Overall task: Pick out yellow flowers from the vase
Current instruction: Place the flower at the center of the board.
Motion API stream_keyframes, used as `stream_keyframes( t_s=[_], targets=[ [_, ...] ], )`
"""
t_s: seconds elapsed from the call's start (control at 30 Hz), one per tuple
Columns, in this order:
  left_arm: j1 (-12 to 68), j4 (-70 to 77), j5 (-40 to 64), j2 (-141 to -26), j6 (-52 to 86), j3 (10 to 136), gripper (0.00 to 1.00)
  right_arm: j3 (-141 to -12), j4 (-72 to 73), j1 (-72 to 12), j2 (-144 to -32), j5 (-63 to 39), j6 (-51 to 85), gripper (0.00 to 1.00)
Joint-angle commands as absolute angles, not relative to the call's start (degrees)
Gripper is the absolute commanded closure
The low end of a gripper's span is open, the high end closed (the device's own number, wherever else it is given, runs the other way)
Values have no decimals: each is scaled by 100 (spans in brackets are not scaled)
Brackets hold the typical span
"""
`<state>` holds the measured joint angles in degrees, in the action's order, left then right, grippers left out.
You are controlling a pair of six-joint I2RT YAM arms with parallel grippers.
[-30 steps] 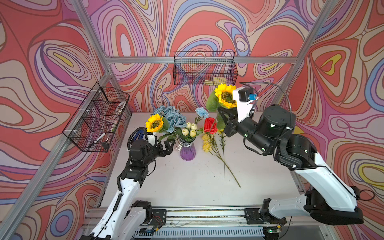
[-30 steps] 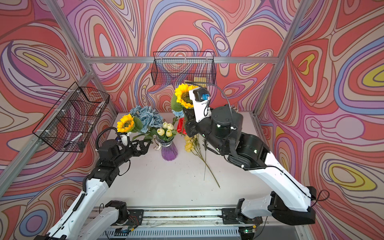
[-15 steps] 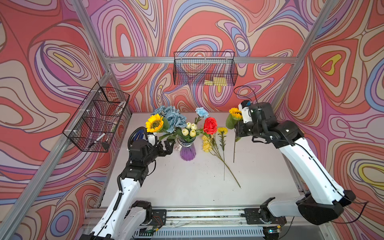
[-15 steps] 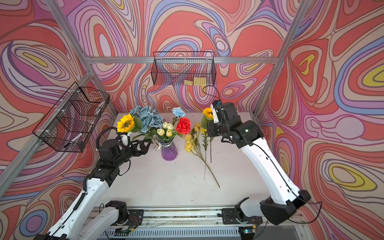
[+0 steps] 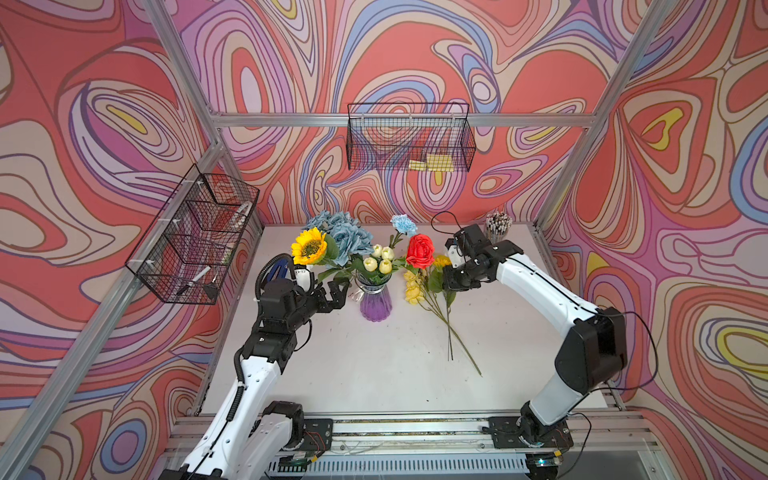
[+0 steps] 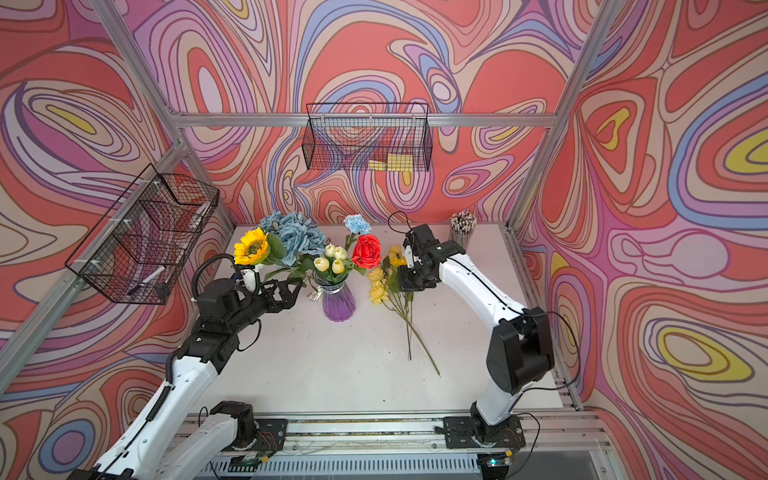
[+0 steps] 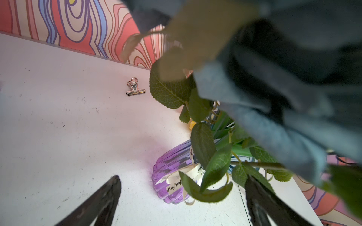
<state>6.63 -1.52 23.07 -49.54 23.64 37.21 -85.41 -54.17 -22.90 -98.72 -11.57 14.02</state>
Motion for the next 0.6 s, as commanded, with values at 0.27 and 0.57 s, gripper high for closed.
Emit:
stream_keyframes(
  t_s=[0.27,0.57],
  targets=[
    [628,-392,2338,-4996,2231,3932,1,-9271,-4956,-2230,-11228,-1035,1117,100],
    [632,-334,2443,-5093,2301,3930,1,-9195,-4505,-2182,-11566,-984,1182,79]
  ],
)
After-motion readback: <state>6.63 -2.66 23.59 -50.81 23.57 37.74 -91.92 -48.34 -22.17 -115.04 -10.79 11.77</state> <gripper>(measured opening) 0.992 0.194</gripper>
